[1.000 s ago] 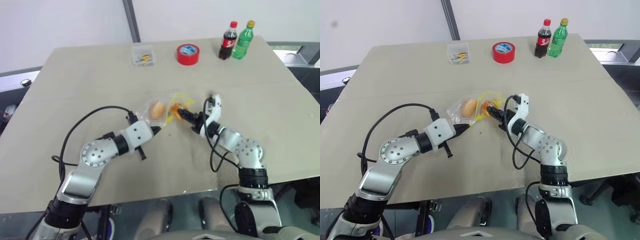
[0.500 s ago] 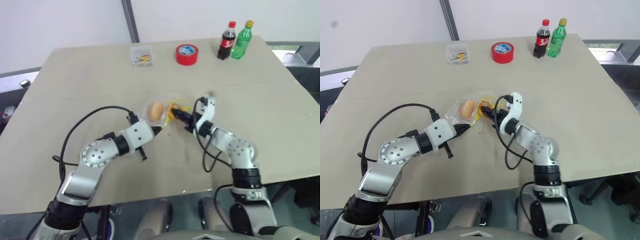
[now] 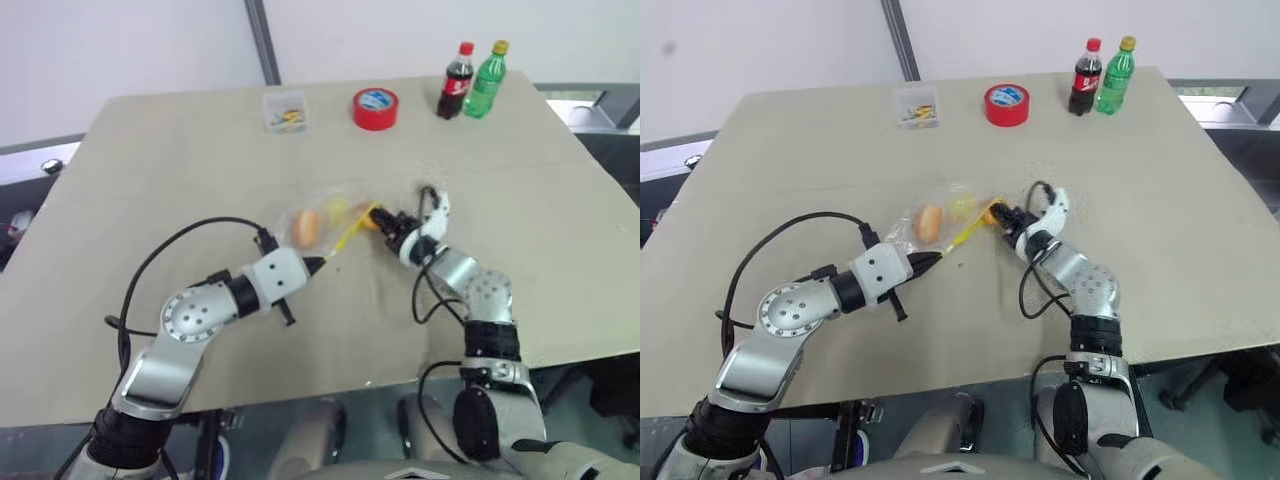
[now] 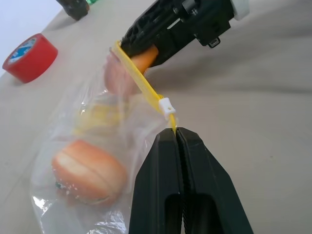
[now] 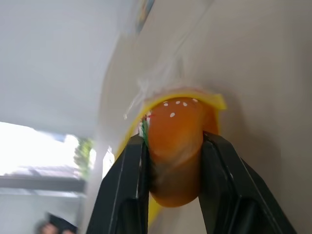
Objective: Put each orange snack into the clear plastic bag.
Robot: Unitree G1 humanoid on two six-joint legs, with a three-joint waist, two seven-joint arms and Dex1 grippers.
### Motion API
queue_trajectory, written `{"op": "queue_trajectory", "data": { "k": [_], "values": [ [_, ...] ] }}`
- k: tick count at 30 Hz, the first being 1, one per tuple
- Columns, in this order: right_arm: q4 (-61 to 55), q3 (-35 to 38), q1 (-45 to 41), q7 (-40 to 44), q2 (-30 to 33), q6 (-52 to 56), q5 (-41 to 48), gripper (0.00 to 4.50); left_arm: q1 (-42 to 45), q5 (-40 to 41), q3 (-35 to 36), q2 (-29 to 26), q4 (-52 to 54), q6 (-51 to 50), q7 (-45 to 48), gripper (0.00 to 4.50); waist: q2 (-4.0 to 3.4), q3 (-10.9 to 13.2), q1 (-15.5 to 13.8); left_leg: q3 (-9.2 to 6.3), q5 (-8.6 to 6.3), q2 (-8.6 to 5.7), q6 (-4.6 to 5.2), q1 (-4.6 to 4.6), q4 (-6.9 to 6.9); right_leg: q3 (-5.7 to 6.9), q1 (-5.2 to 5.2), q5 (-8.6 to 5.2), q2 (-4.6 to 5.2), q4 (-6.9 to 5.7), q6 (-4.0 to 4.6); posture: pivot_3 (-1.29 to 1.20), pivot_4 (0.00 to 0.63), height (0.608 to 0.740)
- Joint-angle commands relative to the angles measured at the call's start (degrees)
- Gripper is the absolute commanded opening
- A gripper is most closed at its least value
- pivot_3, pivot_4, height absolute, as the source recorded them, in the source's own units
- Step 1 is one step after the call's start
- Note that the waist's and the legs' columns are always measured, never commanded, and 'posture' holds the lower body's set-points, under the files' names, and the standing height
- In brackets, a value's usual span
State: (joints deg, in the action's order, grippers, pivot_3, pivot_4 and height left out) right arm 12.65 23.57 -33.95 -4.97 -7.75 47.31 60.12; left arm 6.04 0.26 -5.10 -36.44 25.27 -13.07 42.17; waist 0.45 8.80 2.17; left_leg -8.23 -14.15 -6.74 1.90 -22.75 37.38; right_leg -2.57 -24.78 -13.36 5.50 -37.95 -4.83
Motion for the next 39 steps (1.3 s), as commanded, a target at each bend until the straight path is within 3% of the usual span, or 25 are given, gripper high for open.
{"op": "queue_trajectory", "data": {
  "k": [1,7,12,15,18,22,31,39],
  "values": [
    [-0.78,4.19,-4.22,-3.93,-4.17,-5.84,4.56,1.35,1.27,0.51,0.33,0.06,1.16,0.93,-0.21,0.0,-0.03,0.02,0.02,0.0,0.0,-0.01,0.0,-0.01,0.0,0.0,0.0,0.0,0.01,0.0,0.0,0.0,0.15,0.713],
    [-5.18,2.26,-2.19,-3.19,-1.01,-6.23,5.4,1.35,4.63,-0.21,-0.39,0.62,-1.9,1.99,-0.37,0.0,-0.13,0.06,0.44,0.03,0.0,0.05,0.0,0.01,-0.02,-0.02,-0.03,0.0,-0.05,-0.05,0.0,0.0,0.15,0.713],
    [-12.74,-6.98,3.1,2.24,4.17,-1.34,-0.21,1.35,8.02,-0.64,-0.9,1.84,-5.03,2.58,-1.13,0.0,-0.15,0.07,0.23,0.02,-0.01,0.04,0.01,-0.02,-0.01,0.0,-0.02,0.0,-0.03,-0.01,0.0,0.0,0.15,0.713],
    [-18.18,-14.04,5.96,5.23,6.51,0.67,-3.69,1.35,7.59,4.21,-0.55,2.24,-3.71,-1.29,1.93,0.0,-0.16,0.08,0.28,0.03,0.0,0.02,0.01,-0.03,-0.01,-0.01,-0.02,0.0,-0.01,0.01,-0.01,0.0,0.15,0.713],
    [-19.57,-15.9,6.27,5.2,5.84,0.09,-4.96,1.29,5.36,8.87,0.01,1.47,0.65,-4.36,4.67,0.74,-0.16,0.08,0.52,0.04,0.0,0.03,0.01,-0.03,-0.01,-0.05,-0.05,0.0,-0.01,-0.02,-0.01,0.0,0.15,0.713],
    [-18.09,-15.0,4.58,3.85,4.52,-0.24,-5.65,1.29,3.93,4.89,-2.22,0.9,3.03,-3.91,2.23,2.47,-0.16,0.08,0.17,0.02,0.0,0.06,0.01,-0.02,-0.01,-0.02,-0.04,0.0,-0.04,-0.03,0.0,0.0,0.15,0.713],
    [-19.31,-13.36,1.31,-1.07,2.29,4.11,-2.85,1.29,2.13,-9.27,-7.52,2.97,2.48,-0.59,-7.96,2.47,-0.16,0.08,0.25,0.02,0.0,0.02,-0.01,-0.02,-0.02,-0.03,-0.03,0.0,-0.02,0.0,0.0,0.0,0.15,0.713],
    [-18.27,-12.67,-0.55,-2.5,1.73,6.14,-1.97,1.29,1.85,-14.62,-9.34,6.89,1.82,-2.51,-12.42,2.47,-0.16,0.07,0.12,0.02,0.0,0.02,0.01,-0.02,-0.02,-0.02,-0.03,0.0,-0.02,-0.02,0.0,0.0,0.15,0.713]
  ]
}}
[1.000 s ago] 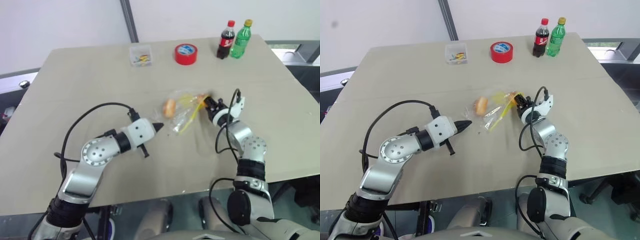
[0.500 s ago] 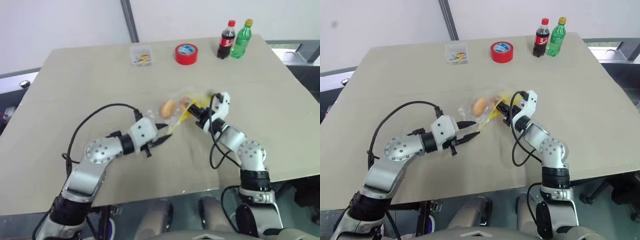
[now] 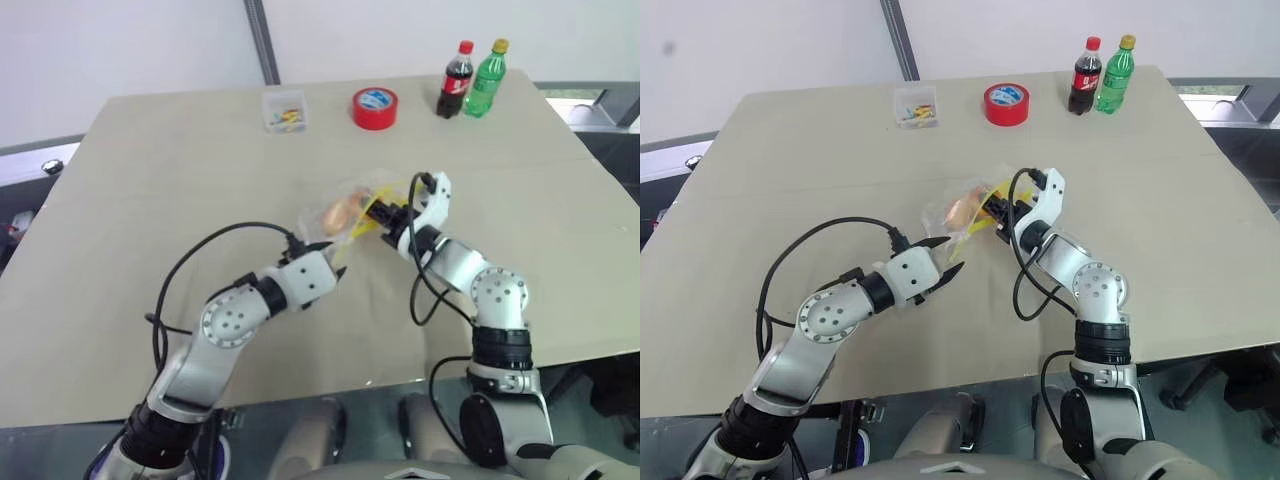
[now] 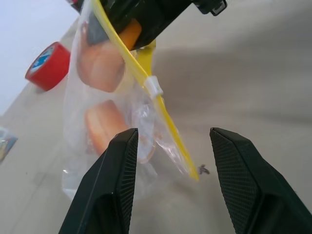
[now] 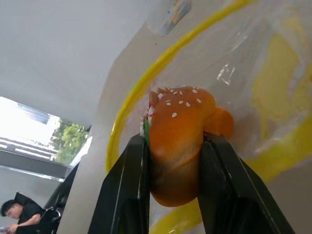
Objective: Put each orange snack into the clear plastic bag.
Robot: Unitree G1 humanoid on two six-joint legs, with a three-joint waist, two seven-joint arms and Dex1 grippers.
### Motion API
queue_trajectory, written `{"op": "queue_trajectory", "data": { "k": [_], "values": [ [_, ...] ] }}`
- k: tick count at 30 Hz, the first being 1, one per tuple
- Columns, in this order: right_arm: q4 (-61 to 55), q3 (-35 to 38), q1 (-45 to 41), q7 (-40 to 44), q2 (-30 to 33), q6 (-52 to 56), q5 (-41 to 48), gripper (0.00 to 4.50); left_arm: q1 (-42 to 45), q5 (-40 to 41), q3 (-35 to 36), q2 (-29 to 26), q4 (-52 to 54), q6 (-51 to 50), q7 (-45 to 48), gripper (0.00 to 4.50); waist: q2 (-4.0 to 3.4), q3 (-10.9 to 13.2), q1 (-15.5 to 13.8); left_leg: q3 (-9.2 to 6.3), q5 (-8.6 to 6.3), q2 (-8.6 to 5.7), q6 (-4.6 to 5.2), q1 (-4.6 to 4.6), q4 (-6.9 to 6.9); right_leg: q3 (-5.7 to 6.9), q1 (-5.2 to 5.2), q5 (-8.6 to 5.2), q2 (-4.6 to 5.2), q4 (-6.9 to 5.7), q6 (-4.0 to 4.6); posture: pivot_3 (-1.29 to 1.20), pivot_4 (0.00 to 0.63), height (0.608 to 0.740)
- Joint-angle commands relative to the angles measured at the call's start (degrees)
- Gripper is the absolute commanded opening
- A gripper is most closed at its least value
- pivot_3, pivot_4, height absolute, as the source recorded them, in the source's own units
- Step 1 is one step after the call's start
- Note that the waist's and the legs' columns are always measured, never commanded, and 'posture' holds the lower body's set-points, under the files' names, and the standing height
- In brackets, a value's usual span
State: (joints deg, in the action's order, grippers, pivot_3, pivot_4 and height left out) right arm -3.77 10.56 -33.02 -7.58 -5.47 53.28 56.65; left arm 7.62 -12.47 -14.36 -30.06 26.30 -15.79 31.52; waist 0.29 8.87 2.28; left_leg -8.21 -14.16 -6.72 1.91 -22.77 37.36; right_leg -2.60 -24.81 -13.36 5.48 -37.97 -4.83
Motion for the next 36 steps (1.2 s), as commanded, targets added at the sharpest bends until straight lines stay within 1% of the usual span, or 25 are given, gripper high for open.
{"op": "queue_trajectory", "data": {
  "k": [1,6,7,9,10,11,12,16,21,25,28,30,31,32,33,35,36],
  "values": [
    [-1.68,0.29,-1.67,0.29,-0.58,0.27,1.43,1.29,0.51,-2.42,-0.11,0.93,0.39,0.04,-2.25,2.47,0.0,0.0,0.02,0.0,0.0,0.0,0.0,0.0,0.0,0.0,0.0,0.0,0.0,0.0,0.0,0.0,0.15,0.713],
    [-1.05,0.29,-2.37,0.8,-0.65,0.15,1.22,1.29,1.12,-4.95,-0.74,2.17,-1.55,0.02,-3.62,2.47,0.0,0.0,0.04,0.0,0.0,0.0,0.0,0.0,0.0,0.0,0.0,0.0,0.0,0.0,0.0,0.0,0.15,0.713],
    [-0.94,0.34,-2.49,0.88,-0.67,0.07,1.22,1.29,1.46,-5.22,-0.78,2.59,-2.03,-0.08,-3.86,1.97,0.0,0.0,0.03,0.0,0.0,0.0,0.0,0.0,0.0,0.0,0.0,0.0,0.0,0.0,0.0,0.0,0.15,0.713],
    [-0.8,0.3,-2.64,1.15,-0.6,-0.08,1.0,1.29,1.93,-5.78,-0.89,3.31,-2.74,-0.12,-4.21,1.39,0.0,0.0,0.03,0.0,0.0,0.0,0.0,0.0,0.0,0.01,0.0,0.0,0.0,0.0,0.0,0.0,0.15,0.713],
    [-0.75,0.28,-2.68,1.28,-0.56,-0.13,0.9,1.29,2.1,-6.01,-1.0,3.57,-3.03,-0.04,-4.3,0.76,0.0,0.0,0.03,0.0,0.0,0.0,0.0,0.0,0.0,0.01,0.0,0.0,0.0,0.0,0.0,0.0,0.15,0.713],
    [-0.75,0.23,-2.67,1.39,-0.53,-0.17,0.77,1.29,2.23,-6.27,-1.05,3.73,-3.31,0.15,-4.42,0.34,0.0,0.0,0.03,0.0,0.0,0.0,0.0,0.0,0.0,0.01,0.0,0.0,0.0,0.01,0.0,0.0,0.15,0.713],
    [-0.7,0.14,-2.64,1.59,-0.39,-0.23,0.54,1.29,2.51,-6.5,-0.95,3.74,-3.7,0.51,-4.51,0.06,0.0,0.0,0.03,0.0,0.0,0.0,0.0,0.0,0.0,0.0,0.0,0.0,0.01,0.0,0.0,0.0,0.15,0.713],
    [-0.74,-1.02,-2.27,2.34,0.83,-0.95,-2.29,1.29,3.74,-6.94,0.23,2.35,-5.03,2.84,-4.64,0.06,0.0,0.0,0.06,-0.01,0.0,0.0,0.0,0.0,0.0,0.02,-0.01,0.0,0.0,-0.01,0.0,0.0,0.15,0.713],
    [0.13,-8.09,-1.33,6.25,5.18,-5.42,-13.59,1.29,4.17,-5.87,1.65,-1.1,-5.7,7.57,-2.95,0.06,0.0,0.0,0.08,0.01,0.0,-0.01,-0.01,-0.01,0.0,0.01,-0.01,0.0,0.01,0.0,0.0,0.0,0.15,0.713],
    [4.36,-9.54,-2.24,10.91,4.43,-11.17,-17.96,1.29,3.74,-3.84,3.21,-3.62,-6.41,11.35,-1.05,0.06,0.0,0.0,0.12,0.01,0.01,0.0,-0.01,0.0,0.0,0.01,-0.02,0.0,0.0,0.0,0.0,0.0,0.15,0.713],
    [8.46,-10.43,-3.5,14.19,4.2,-14.46,-21.02,1.29,3.63,-2.97,3.84,-4.34,-6.99,13.1,-0.45,0.06,0.0,0.0,0.1,0.01,0.01,0.0,-0.01,-0.01,0.0,0.0,-0.01,0.0,0.01,0.01,0.0,0.0,0.15,0.713],
    [13.46,-14.25,-4.9,17.82,6.0,-18.81,-26.89,1.88,4.73,-1.95,4.88,-4.04,-8.47,12.75,-0.28,0.0,0.0,0.0,0.11,0.01,0.01,-0.01,-0.01,0.0,0.0,0.0,-0.01,0.0,0.01,0.01,0.0,0.0,0.15,0.713],
    [14.38,-14.57,-5.12,18.52,6.25,-20.21,-28.3,2.2,5.17,-1.49,5.35,-3.73,-9.09,11.96,-0.33,0.0,0.0,0.0,0.1,0.02,0.01,-0.01,-0.01,0.0,0.01,0.0,-0.01,0.0,0.01,0.0,0.0,0.0,0.15,0.713],
    [14.26,-14.46,-5.0,18.59,6.41,-21.1,-29.17,2.43,5.37,-1.09,5.72,-3.43,-9.46,11.16,-0.39,0.0,0.0,0.0,0.1,0.01,0.01,-0.01,-0.01,0.0,0.01,0.02,-0.01,0.0,0.0,0.0,0.0,0.0,0.15,0.713],
    [13.37,-14.26,-4.68,18.74,6.77,-21.4,-29.77,3.0,5.48,-0.71,6.03,-3.21,-9.76,10.58,-0.44,0.0,0.0,0.0,0.05,0.0,0.01,-0.01,-0.01,0.0,0.01,0.02,-0.01,0.0,0.0,0.0,0.0,0.0,0.15,0.713],
    [9.6,-15.14,-3.07,20.58,9.03,-21.17,-31.3,3.83,5.96,-0.05,6.75,-2.77,-10.37,9.49,-0.55,0.0,0.01,0.0,0.06,-0.03,0.01,-0.01,-0.02,-0.03,0.01,0.05,-0.02,0.0,0.01,0.02,0.0,0.0,0.15,0.713],
    [7.14,-16.47,-1.88,21.88,11.03,-21.61,-32.97,3.83,6.3,0.35,7.17,-2.53,-10.69,8.89,-0.55,0.0,0.01,0.0,0.02,-0.03,0.01,-0.02,-0.02,-0.03,0.01,0.05,-0.01,0.0,0.02,0.02,0.0,0.0,0.15,0.713]
  ]
}}
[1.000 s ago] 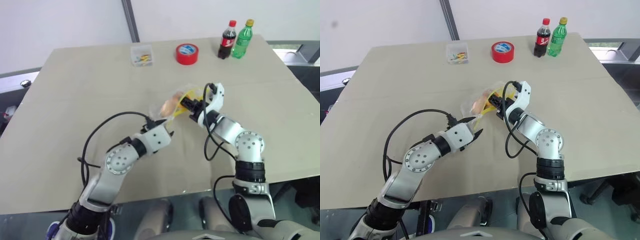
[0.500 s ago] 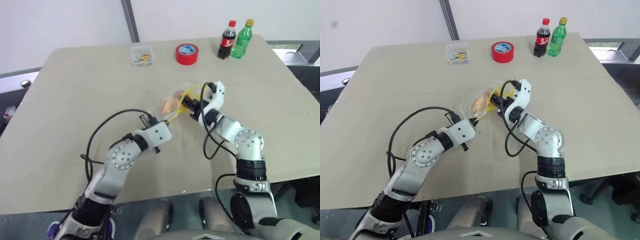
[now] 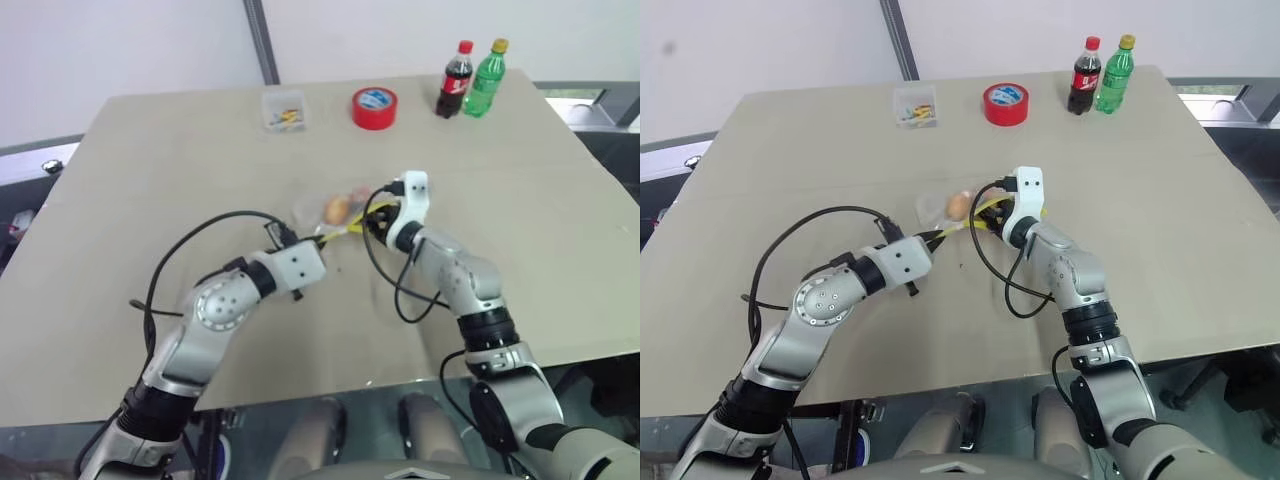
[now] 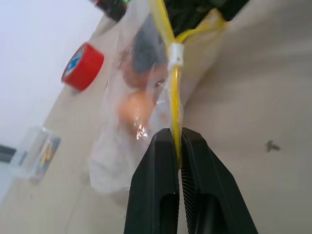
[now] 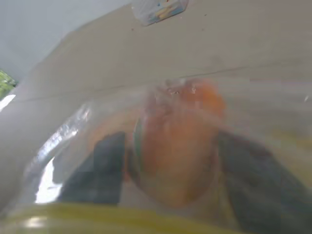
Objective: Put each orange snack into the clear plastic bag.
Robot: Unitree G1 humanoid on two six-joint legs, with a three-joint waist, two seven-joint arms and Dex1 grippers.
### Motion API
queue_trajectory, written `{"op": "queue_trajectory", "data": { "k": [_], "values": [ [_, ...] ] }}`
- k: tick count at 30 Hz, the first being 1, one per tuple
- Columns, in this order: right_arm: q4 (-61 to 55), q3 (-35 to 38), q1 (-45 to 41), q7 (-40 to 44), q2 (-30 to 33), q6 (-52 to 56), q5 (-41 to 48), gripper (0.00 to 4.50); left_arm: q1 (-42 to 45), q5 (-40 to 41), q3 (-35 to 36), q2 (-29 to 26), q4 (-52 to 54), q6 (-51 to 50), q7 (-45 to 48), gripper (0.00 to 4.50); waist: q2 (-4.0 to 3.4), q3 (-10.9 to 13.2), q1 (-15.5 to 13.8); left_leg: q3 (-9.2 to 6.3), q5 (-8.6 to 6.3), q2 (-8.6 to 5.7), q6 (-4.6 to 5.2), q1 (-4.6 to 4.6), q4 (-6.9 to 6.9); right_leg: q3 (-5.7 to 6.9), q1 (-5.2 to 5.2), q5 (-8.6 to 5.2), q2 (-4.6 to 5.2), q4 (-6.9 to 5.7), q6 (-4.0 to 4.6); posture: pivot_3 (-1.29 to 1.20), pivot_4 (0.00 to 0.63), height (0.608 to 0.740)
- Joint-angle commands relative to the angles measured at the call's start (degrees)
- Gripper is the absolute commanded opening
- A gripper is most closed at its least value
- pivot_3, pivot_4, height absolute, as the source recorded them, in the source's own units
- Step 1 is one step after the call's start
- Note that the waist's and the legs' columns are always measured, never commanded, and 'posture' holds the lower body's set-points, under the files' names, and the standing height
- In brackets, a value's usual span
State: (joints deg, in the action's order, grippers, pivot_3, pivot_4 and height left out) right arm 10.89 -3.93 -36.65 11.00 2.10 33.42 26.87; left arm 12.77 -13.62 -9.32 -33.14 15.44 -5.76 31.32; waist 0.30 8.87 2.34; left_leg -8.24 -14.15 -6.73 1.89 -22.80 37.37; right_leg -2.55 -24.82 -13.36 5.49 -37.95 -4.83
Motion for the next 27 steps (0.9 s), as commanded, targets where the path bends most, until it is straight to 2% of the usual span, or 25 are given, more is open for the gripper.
{"op": "queue_trajectory", "data": {
  "k": [1,8,10,11,13,16,18,21,24,27],
  "values": [
    [-10.71,-3.82,3.36,5.55,6.19,-2.21,-4.75,3.83,1.58,1.8,2.41,0.56,-0.31,-1.44,-0.21,0.0,0.0,0.0,-0.25,0.0,0.0,-0.01,0.0,-0.02,0.0,0.01,0.0,0.0,0.02,0.02,0.0,0.0,0.15,0.713],
    [-27.81,-9.03,12.22,15.88,21.76,-1.73,-9.92,3.83,4.14,3.84,3.29,0.33,-3.08,-2.08,0.86,0.0,0.03,0.01,-0.06,-0.02,0.0,-0.03,0.01,-0.06,0.03,0.04,0.01,-0.01,0.06,0.06,-0.01,0.0,0.15,0.713],
    [-30.88,-9.05,13.26,15.71,23.82,-0.96,-11.39,4.38,4.9,4.11,3.07,0.27,-4.08,-1.66,1.06,0.0,0.04,0.01,-0.07,-0.02,-0.01,-0.01,0.01,-0.03,0.03,0.04,0.02,-0.01,0.04,0.03,-0.02,0.0,0.15,0.713],
    [-31.85,-9.09,13.53,15.28,24.05,-0.57,-11.99,4.47,5.18,4.2,2.94,0.28,-4.37,-1.5,1.12,0.0,0.04,0.01,-0.14,-0.02,0.0,0.0,0.01,-0.02,0.04,0.05,0.02,-0.01,0.05,0.01,-0.02,0.0,0.15,0.713],
    [-32.63,-9.03,13.58,14.53,23.34,0.11,-12.44,4.47,5.78,4.28,2.58,0.45,-4.72,-1.08,1.15,0.0,0.06,0.01,-0.13,-0.02,0.0,0.0,0.0,-0.01,0.06,0.05,0.03,-0.01,0.05,-0.01,-0.01,0.0,0.15,0.713],
    [-30.94,-7.53,11.86,10.38,16.92,3.1,-10.77,4.47,6.62,3.82,1.58,0.72,-4.87,0.77,1.05,0.0,0.1,0.0,-0.09,-0.02,0.0,0.0,0.0,-0.01,0.06,0.04,0.03,0.0,0.05,0.0,-0.01,0.0,0.15,0.713],
    [-27.07,-6.73,9.82,8.44,12.35,4.54,-10.15,4.47,7.18,2.01,0.58,0.6,-4.7,2.68,0.31,0.0,0.12,-0.01,-0.1,-0.02,0.0,0.0,-0.01,-0.02,0.06,0.02,0.03,0.0,0.05,-0.01,-0.01,0.0,0.15,0.713],
    [-20.12,-6.87,5.86,7.13,8.76,2.23,-12.52,4.47,8.06,-0.18,-0.36,1.08,-4.35,4.12,-0.93,0.0,0.12,-0.01,-0.32,-0.02,0.01,-0.03,-0.01,-0.01,0.09,0.03,0.05,0.01,0.06,-0.01,-0.01,0.0,0.15,0.713],
    [-12.83,-7.28,1.75,7.09,6.84,-3.48,-15.36,4.47,8.94,-2.24,-0.73,1.66,-4.06,4.29,-2.04,0.0,0.12,-0.01,-0.36,-0.01,0.01,-0.05,-0.01,-0.03,0.09,0.03,0.04,0.01,0.07,0.0,-0.01,0.0,0.15,0.713],
    [-10.65,-10.16,1.41,11.65,10.09,-6.63,-18.59,4.47,9.06,-2.98,-1.04,2.16,-3.36,3.7,-1.82,0.0,0.12,-0.01,-0.34,-0.03,0.01,-0.05,-0.01,-0.03,0.07,0.06,0.03,0.0,0.06,0.03,-0.01,0.0,0.15,0.713]
  ]
}}
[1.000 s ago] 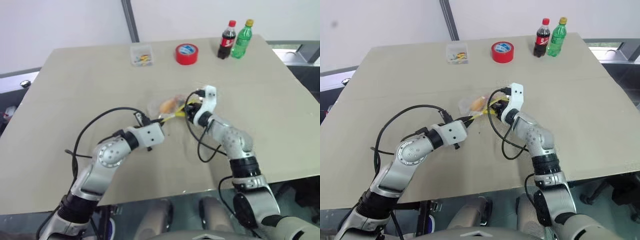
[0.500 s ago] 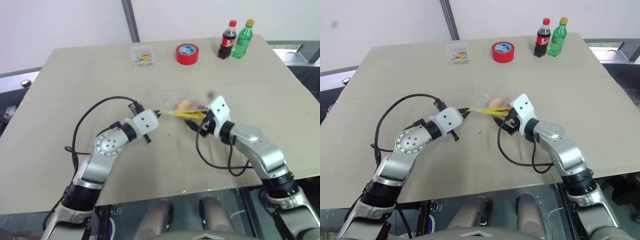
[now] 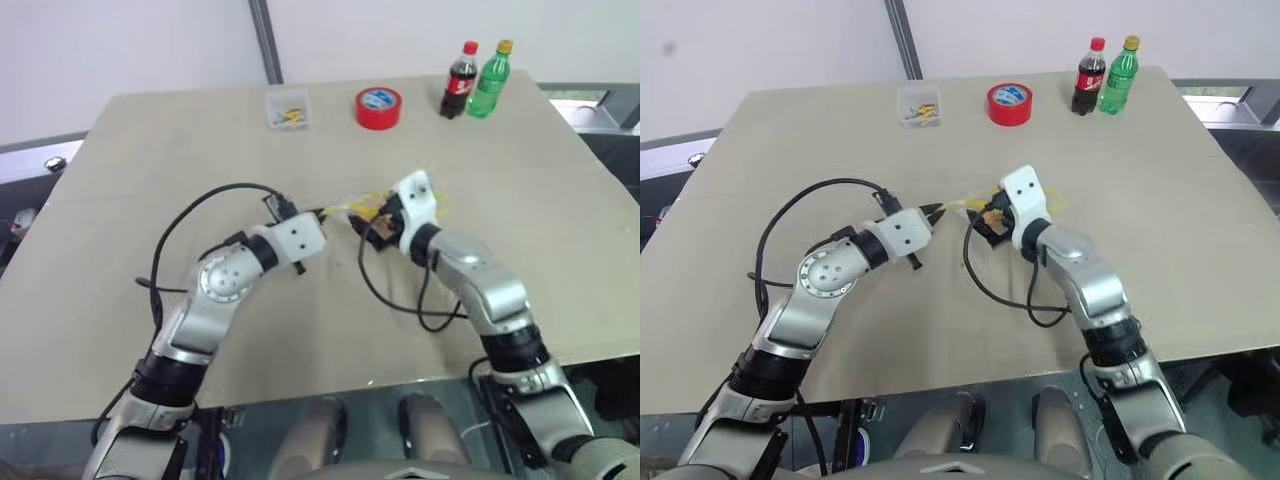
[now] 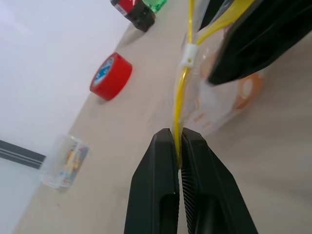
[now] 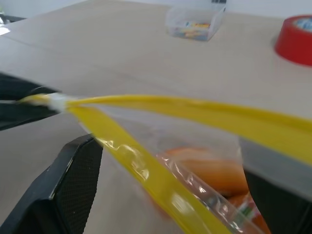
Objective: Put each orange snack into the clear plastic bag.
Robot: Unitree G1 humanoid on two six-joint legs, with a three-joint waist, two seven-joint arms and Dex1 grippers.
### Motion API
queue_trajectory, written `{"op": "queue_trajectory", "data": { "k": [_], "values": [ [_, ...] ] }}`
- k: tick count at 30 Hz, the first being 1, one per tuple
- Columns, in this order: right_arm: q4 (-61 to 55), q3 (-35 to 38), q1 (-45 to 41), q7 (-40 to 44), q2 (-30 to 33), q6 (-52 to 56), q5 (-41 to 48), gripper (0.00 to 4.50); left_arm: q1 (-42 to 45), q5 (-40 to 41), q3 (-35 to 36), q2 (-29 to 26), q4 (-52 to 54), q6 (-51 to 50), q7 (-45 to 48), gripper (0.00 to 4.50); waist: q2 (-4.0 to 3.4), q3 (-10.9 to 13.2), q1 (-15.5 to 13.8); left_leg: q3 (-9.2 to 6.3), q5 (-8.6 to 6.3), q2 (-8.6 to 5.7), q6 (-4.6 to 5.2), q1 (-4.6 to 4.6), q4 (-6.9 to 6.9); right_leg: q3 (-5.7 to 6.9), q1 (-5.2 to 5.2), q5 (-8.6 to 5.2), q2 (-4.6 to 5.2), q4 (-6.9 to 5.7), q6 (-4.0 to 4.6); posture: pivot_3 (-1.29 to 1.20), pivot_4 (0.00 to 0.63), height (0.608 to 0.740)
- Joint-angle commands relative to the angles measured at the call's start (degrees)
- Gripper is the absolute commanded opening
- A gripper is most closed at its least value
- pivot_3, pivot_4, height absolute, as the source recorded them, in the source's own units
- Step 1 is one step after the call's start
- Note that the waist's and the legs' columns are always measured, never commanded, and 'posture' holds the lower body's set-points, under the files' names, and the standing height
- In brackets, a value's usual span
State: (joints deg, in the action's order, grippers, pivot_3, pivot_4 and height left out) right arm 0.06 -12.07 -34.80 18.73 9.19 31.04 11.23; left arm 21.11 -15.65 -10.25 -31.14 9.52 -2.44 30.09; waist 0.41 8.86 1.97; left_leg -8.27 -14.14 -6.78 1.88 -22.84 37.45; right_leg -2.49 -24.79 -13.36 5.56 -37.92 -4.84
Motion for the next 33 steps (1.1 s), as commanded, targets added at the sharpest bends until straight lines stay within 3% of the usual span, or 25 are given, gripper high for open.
{"op": "queue_trajectory", "data": {
  "k": [1,8,15,18,22,26,28,33],
  "values": [
    [-1.23,-2.41,0.67,5.93,4.7,-4.72,-3.16,4.47,0.63,-1.21,-0.21,0.25,2.81,0.13,-0.48,0.0,0.0,0.0,-0.02,0.01,0.0,0.0,0.0,-0.01,0.0,0.0,0.0,0.0,0.0,0.02,0.0,0.0,0.15,0.713],
    [-18.64,2.25,8.81,8.39,7.39,6.02,4.82,4.47,0.57,-2.95,-1.84,1.26,1.82,-0.92,-0.55,0.0,0.0,0.0,0.32,0.0,0.0,0.04,0.01,-0.06,-0.01,-0.01,-0.03,0.0,-0.02,0.02,-0.01,0.0,0.15,0.713],
    [-29.4,16.85,9.64,-1.27,-3.25,25.67,22.98,4.47,2.36,-3.45,-2.89,2.76,-0.38,-0.19,-0.24,0.0,0.01,-0.01,-0.05,-0.04,0.0,0.03,0.0,0.02,0.03,0.0,0.02,0.0,-0.02,-0.07,0.0,0.0,0.15,0.713],
    [-31.8,19.7,9.81,-4.01,-3.3,28.63,24.51,4.47,2.85,-3.44,-3.16,2.88,-1.17,0.42,-0.29,0.0,0.0,0.0,-0.19,-0.03,0.0,0.01,0.0,0.01,0.03,-0.01,0.01,0.0,0.0,-0.06,0.0,0.0,0.15,0.713],
    [-41.11,17.97,14.72,0.15,10.37,24.49,19.57,4.47,3.33,-2.41,-2.62,3.17,-1.55,0.02,0.24,0.0,0.0,0.0,-1.14,-0.04,0.0,-0.03,0.01,-0.06,0.03,0.04,0.0,0.0,0.04,0.03,-0.01,0.0,0.15,0.713],
    [-43.02,12.32,21.27,4.55,28.66,15.32,7.39,3.16,3.59,-1.26,-2.09,3.13,-1.66,-0.13,0.94,0.0,0.02,0.0,-1.28,-0.01,0.0,-0.04,0.01,-0.06,0.02,0.07,0.02,-0.02,0.07,0.04,-0.03,0.0,0.15,0.713],
    [-42.53,11.19,22.33,5.11,31.94,12.19,4.68,2.2,3.76,-1.13,-2.03,3.05,-1.89,-0.01,1.07,0.0,0.04,0.01,-1.04,0.04,0.0,-0.02,0.01,-0.03,0.03,0.04,0.03,-0.02,0.07,0.03,-0.04,0.0,0.15,0.713],
    [-37.74,8.69,22.76,7.85,36.57,3.88,-2.02,2.2,4.12,-0.92,-1.98,3.1,-2.15,0.01,1.28,0.0,0.08,0.03,-1.26,0.06,0.0,0.03,0.0,0.02,0.07,0.03,0.06,-0.02,0.04,-0.03,-0.05,0.0,0.15,0.713]
  ]
}}
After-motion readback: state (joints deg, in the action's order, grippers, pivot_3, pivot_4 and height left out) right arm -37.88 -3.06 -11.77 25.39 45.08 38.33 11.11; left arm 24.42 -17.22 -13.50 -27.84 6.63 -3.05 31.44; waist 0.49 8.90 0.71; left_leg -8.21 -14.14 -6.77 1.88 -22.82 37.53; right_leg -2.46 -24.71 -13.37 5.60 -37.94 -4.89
